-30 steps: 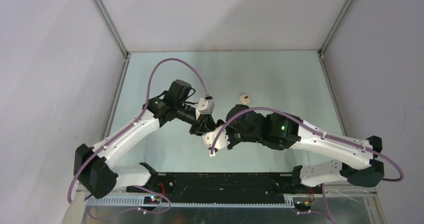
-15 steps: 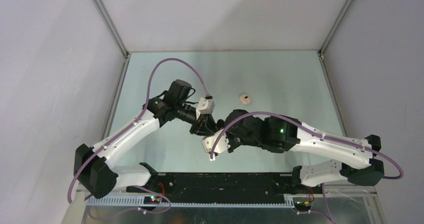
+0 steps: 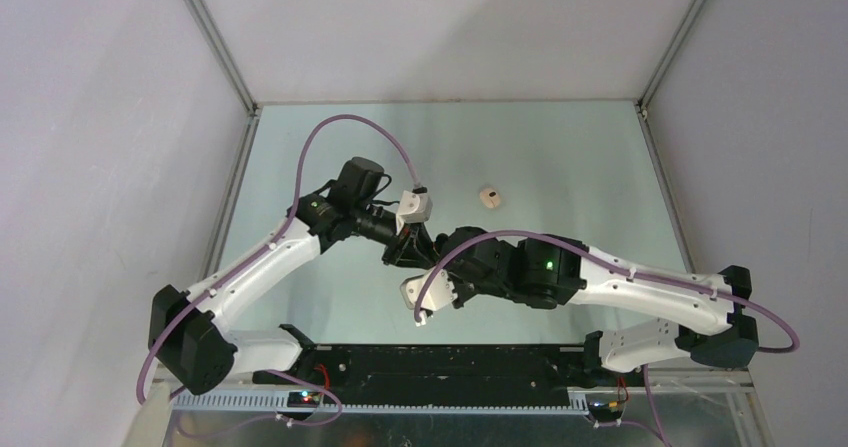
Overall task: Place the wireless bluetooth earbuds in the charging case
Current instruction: Insert the right earbud into the right side groove of the charging case.
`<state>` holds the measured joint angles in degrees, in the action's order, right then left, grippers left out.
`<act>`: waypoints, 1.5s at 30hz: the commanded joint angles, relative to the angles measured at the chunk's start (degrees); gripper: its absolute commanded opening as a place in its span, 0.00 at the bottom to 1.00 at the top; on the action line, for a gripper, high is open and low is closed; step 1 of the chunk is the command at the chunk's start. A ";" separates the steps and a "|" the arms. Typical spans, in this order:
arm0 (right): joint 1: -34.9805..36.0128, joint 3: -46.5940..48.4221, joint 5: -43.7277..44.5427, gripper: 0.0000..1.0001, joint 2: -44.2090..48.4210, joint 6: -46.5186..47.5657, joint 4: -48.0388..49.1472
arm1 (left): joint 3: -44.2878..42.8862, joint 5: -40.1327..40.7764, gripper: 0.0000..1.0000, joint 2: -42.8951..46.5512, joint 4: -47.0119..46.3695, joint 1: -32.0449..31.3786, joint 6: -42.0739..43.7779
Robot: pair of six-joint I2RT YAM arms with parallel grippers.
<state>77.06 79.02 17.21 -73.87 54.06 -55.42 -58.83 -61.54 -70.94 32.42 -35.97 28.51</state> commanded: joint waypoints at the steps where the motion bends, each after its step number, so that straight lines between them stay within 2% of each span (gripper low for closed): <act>1: 0.41 -0.78 2.17 0.03 -0.28 0.91 0.67 | 0.42 0.02 0.00 -0.16 -1.51 0.25 -0.76; 22: 3.00 -1.10 4.69 0.02 -2.71 1.53 1.85 | 0.23 0.47 0.00 -1.39 -2.77 0.21 -3.04; 45: 2.98 -0.83 5.48 0.02 -3.14 1.05 9.91 | 0.70 0.42 0.00 -1.61 -3.59 0.20 -3.65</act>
<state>79.66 77.62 23.75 -77.06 55.13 -54.00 -58.81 -59.90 -72.55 32.08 -35.75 25.43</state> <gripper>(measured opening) 0.173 0.318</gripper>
